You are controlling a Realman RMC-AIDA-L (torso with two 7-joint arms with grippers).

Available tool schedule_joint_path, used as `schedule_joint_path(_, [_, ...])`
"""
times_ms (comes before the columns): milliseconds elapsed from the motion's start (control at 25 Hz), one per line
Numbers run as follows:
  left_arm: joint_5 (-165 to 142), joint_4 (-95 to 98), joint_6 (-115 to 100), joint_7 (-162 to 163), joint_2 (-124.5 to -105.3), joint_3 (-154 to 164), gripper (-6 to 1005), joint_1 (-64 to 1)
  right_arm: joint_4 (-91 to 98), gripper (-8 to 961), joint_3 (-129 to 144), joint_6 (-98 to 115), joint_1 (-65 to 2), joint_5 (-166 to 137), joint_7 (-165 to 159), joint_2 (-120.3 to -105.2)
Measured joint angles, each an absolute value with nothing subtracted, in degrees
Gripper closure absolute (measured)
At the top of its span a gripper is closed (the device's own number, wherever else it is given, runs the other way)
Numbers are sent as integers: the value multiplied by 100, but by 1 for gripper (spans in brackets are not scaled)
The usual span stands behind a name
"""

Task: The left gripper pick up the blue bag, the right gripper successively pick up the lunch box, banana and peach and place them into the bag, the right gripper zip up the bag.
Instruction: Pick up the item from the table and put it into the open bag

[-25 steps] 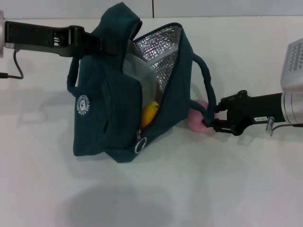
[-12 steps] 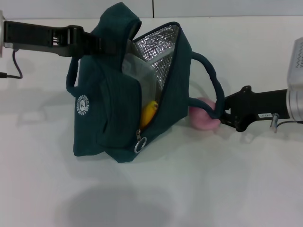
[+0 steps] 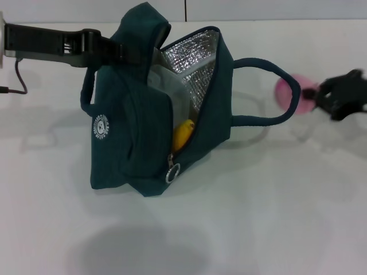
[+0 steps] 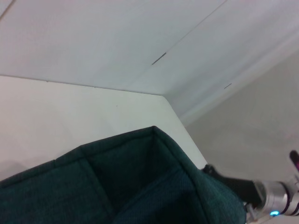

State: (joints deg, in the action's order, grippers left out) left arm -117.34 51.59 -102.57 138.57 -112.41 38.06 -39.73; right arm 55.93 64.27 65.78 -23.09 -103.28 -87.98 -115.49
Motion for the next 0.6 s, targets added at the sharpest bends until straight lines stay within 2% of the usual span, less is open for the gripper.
schedule_joint_path(360, [-11733, 5159, -10256, 13869, -11241, 3810, 966, -3975, 5772, 917, 4892, 7089, -2166, -9300, -8727, -11532])
schedule_joint_path(600, [-11733, 5159, -10248, 13869, -11241, 3797, 966, -3978, 5603, 908, 5124, 8259, -2446, -8232, -8607, -11539])
